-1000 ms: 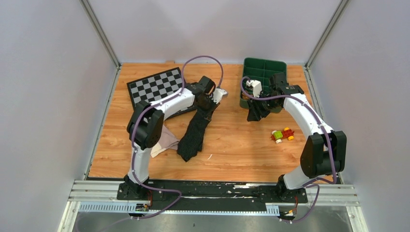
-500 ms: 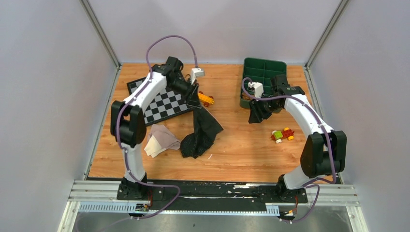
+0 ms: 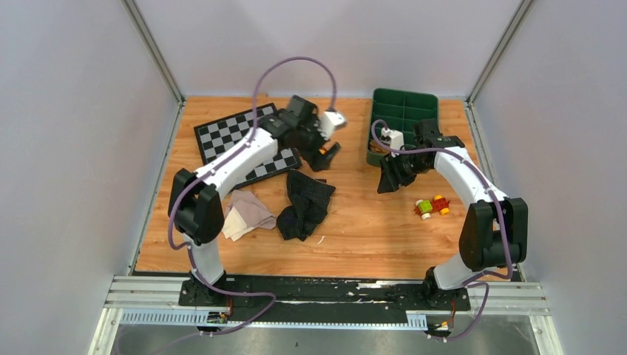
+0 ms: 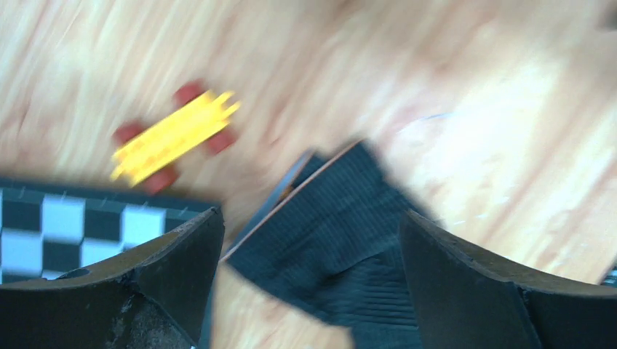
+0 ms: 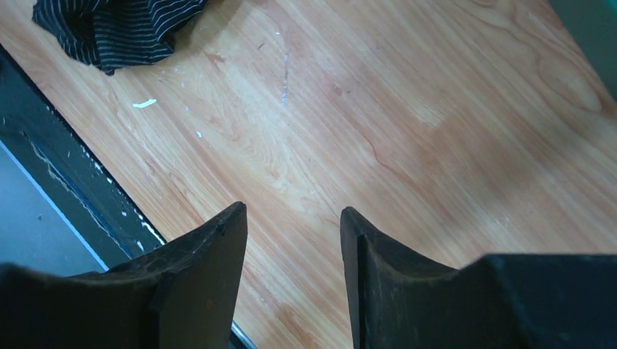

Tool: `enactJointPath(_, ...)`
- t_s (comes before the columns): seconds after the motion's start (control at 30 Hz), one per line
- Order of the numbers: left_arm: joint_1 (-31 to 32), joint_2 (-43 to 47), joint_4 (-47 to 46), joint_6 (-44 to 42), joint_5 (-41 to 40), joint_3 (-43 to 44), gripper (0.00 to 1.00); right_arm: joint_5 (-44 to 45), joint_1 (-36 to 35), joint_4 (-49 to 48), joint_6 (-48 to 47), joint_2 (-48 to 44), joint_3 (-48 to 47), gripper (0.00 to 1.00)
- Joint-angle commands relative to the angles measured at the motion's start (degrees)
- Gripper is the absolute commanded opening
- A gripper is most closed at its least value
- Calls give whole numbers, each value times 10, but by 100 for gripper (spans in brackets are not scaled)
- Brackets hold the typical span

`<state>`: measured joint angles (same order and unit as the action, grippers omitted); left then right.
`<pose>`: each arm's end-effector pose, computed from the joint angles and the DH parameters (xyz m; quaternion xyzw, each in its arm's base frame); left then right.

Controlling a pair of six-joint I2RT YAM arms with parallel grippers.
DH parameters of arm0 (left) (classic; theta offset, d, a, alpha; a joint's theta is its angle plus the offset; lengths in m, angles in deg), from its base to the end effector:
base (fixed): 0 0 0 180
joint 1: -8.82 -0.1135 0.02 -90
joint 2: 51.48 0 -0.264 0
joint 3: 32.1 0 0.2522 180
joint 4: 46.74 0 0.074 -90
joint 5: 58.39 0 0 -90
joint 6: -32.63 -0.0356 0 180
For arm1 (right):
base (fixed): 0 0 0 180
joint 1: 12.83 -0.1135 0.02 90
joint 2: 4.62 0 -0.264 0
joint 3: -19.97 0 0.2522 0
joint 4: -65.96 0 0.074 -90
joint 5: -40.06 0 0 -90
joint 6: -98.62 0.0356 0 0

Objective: Roll the underwear
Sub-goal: Flatten out the underwear at the center of the board.

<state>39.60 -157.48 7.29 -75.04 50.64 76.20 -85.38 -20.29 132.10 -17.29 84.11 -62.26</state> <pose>0.3475 -0.2205 0.2929 0.4317 0.8275 -0.1921 0.3033 0.2903 0.0588 0.2506 -0.3144 0.8888 0.2739 0.1901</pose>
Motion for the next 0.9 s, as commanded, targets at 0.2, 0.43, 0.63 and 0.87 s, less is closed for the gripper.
enactJointPath(0.2, 104, -72, -32, 265, -153, 36, 64, 105, 92, -47, 131, -40, -16, 43)
enactJointPath(0.43, 157, -158, -20, 219, -189, 81, 64, 60, 123, -46, 136, -72, 6, 42)
enactJointPath(0.63, 195, -187, -17, 186, -280, 63, 58, 24, 127, -22, 115, -69, -3, 43)
enactJointPath(0.87, 225, -207, -30, 178, -350, 67, 57, 0, 127, 2, 107, -58, -6, 42)
